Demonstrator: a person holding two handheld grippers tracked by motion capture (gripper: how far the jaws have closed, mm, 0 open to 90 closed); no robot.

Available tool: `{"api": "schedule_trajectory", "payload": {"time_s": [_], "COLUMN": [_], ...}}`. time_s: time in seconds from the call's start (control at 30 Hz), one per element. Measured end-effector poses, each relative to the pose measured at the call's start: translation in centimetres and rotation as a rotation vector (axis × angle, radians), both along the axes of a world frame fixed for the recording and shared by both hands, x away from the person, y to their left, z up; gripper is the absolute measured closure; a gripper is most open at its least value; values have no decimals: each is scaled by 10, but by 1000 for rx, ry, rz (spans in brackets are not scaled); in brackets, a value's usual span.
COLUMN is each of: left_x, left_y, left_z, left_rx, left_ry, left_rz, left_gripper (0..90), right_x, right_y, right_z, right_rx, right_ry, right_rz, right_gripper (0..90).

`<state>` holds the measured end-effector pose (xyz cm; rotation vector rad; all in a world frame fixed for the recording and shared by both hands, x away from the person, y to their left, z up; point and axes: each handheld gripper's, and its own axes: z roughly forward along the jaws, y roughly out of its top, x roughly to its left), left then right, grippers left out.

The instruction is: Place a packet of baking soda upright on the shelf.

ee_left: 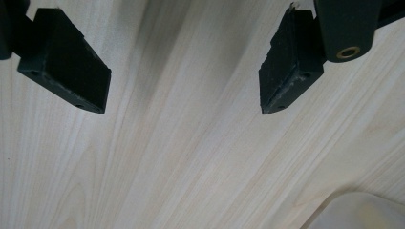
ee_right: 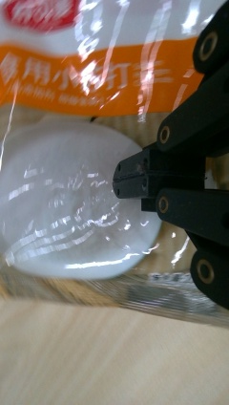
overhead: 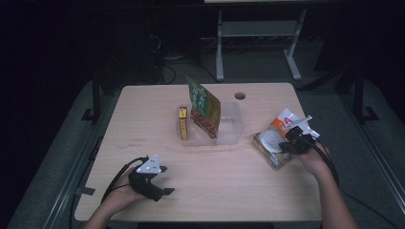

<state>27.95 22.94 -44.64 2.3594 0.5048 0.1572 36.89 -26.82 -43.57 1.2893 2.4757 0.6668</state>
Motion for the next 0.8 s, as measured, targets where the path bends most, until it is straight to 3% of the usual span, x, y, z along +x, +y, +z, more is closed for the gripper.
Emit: {"api": "schedule_trajectory", "payload": {"time_s": [0.1,0.2,0.23,0.37,0.8], "left_x": [0,1,1,1,0], "left_y": [0,0,0,0,-2], "left_z": [0,0,0,0,0], "left_rx": [-3,7,8,6,8], "left_ry": [-1,-5,-4,-4,-1], "left_rz": [-2,-10,-10,-11,-19], "left_gripper": [177,177,177,177,177], "right_x": [-1,3,6,11,-3], "right_y": [2,6,8,10,23], "right_z": [0,0,-1,-7,-7], "right_rx": [-20,-25,-34,-57,14], "right_ry": [-41,-130,-138,-115,-75], "right_rz": [15,24,31,59,215], "right_gripper": [900,899,900,900,900]}}
